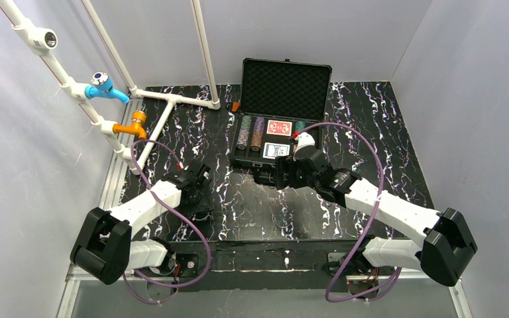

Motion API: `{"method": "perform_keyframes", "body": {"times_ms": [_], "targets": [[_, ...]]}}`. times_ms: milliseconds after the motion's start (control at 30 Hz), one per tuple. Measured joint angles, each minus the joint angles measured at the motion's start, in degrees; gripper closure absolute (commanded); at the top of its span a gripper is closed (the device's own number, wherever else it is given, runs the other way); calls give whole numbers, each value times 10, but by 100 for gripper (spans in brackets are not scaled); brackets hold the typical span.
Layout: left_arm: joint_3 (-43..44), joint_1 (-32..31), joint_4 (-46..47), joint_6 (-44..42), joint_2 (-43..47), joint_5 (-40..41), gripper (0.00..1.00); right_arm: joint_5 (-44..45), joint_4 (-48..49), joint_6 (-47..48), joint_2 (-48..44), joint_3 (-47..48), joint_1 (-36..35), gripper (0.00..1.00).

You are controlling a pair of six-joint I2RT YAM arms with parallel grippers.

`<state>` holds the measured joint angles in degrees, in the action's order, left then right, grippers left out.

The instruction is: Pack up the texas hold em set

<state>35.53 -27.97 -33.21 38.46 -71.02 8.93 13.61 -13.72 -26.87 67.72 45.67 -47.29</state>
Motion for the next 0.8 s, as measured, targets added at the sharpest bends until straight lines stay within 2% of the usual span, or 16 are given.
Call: {"method": "perform_keyframes", "body": {"times_ms": [167,433,800], "targets": [[28,-14,-7,-14,-11,-11,86,14,-2,2,-14,-5,0,2],[102,-19,-29,-50,-27,-17,98,23,-2,16,-24,-5,0,2],[232,-19,-68,-96,-85,-16,100,25,-22,17,-24,-5,0,2]]}}
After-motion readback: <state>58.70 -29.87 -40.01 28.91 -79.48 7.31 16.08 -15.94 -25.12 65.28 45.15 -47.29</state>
